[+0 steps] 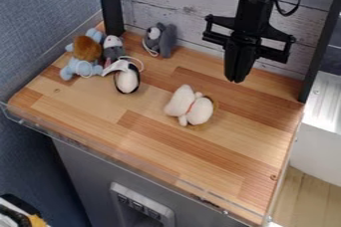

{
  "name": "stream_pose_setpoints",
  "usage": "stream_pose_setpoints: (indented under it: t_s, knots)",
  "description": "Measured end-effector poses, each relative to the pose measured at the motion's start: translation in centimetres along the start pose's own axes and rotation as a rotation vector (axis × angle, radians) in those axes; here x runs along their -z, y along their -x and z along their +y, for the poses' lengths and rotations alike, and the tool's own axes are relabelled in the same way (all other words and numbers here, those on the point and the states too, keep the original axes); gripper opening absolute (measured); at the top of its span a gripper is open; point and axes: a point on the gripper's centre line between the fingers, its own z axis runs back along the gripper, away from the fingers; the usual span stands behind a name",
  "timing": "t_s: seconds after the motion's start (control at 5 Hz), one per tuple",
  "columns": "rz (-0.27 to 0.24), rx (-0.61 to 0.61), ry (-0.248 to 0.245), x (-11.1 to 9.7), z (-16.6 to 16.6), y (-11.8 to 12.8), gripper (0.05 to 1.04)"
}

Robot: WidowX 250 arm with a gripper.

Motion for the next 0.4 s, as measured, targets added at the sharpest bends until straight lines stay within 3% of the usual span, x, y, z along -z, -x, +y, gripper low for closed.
stream_pose_setpoints:
  t_s: [0.2, 0.4]
  knots:
    - [0.02, -0.104, 0.004, 0.4, 2.0, -0.5, 0.062]
    - [0.014, -0.301, 0.023, -0.2, 6.1, -1.9, 0.062]
